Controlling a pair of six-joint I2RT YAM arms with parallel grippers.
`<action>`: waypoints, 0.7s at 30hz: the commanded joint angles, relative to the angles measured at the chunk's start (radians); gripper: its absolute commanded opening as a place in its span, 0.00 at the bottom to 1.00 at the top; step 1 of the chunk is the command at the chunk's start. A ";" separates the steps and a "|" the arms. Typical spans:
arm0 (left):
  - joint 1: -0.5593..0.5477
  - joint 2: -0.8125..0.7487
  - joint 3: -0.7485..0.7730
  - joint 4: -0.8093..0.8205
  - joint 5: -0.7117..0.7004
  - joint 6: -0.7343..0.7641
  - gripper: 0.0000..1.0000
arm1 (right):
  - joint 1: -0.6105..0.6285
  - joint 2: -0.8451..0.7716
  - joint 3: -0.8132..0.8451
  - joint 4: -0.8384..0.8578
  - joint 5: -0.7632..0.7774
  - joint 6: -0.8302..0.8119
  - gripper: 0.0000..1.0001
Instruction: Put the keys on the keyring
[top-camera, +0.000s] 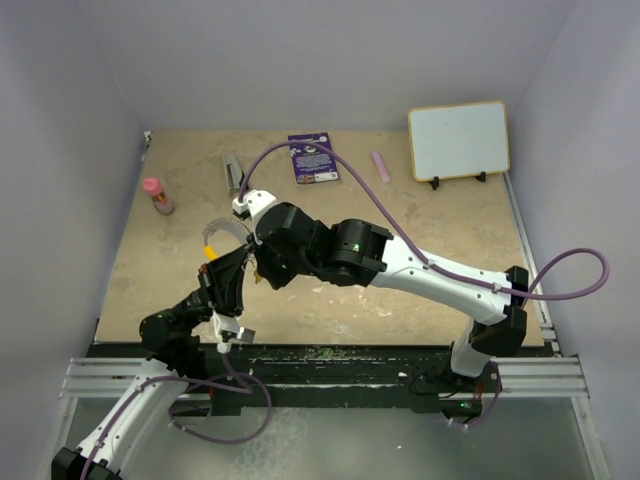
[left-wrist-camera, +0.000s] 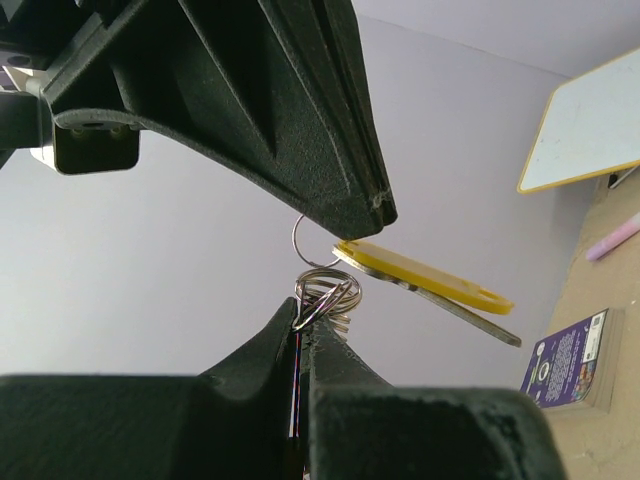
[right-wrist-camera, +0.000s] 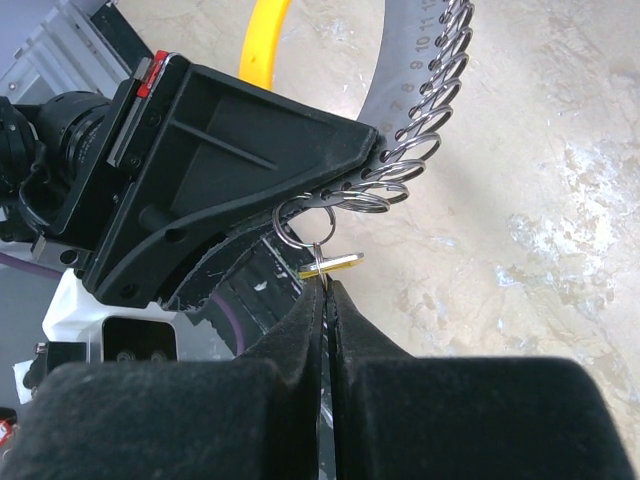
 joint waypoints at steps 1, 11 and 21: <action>-0.006 0.001 -0.058 0.054 0.002 0.033 0.02 | 0.001 -0.004 -0.003 0.026 -0.011 0.012 0.00; -0.006 0.010 -0.058 0.055 0.028 0.038 0.03 | 0.001 0.007 -0.004 0.033 -0.017 0.010 0.00; -0.007 0.025 -0.055 0.068 0.031 0.041 0.02 | 0.002 0.013 -0.023 0.043 -0.028 0.013 0.00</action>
